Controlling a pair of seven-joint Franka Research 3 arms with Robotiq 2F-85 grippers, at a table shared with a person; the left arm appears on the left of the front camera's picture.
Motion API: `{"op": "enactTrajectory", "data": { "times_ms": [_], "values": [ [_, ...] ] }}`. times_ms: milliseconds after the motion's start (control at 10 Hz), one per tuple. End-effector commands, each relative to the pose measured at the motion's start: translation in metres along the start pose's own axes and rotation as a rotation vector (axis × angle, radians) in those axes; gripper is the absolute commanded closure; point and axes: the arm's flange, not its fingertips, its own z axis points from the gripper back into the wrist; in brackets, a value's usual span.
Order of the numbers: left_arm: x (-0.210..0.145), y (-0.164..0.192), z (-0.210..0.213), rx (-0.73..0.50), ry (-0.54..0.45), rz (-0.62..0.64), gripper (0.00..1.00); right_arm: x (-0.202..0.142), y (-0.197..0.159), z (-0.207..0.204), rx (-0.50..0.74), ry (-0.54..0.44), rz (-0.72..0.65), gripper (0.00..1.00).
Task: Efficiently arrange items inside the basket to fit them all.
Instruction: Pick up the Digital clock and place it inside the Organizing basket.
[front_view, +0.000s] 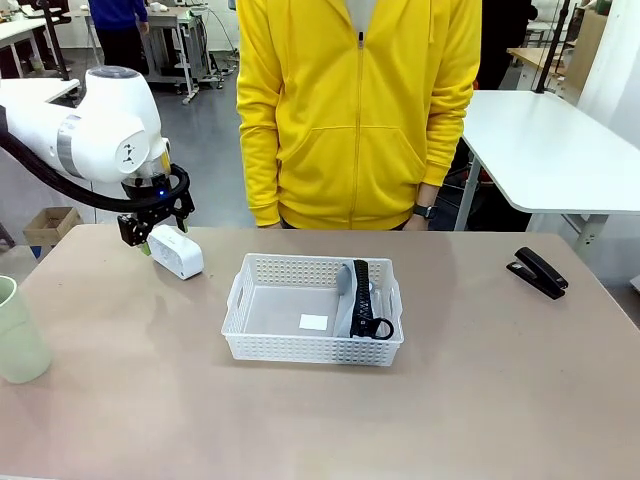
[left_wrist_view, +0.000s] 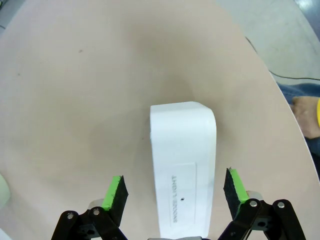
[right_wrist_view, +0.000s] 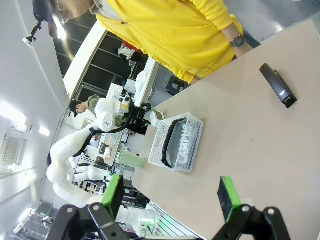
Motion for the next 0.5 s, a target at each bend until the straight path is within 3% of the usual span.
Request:
{"op": "enactTrajectory", "data": {
  "times_ms": [0, 400],
  "values": [
    [0.01, -0.01, -0.008, 0.039, 0.047, -0.005, 0.0, 0.004, 0.001, 0.0, 0.017, -0.017, 0.026, 0.0],
    [0.016, -0.015, -0.031, 0.066, 0.175, -0.043, 0.0, 0.004, 0.001, 0.0, 0.017, -0.017, 0.026, 0.0]
  ]
}}
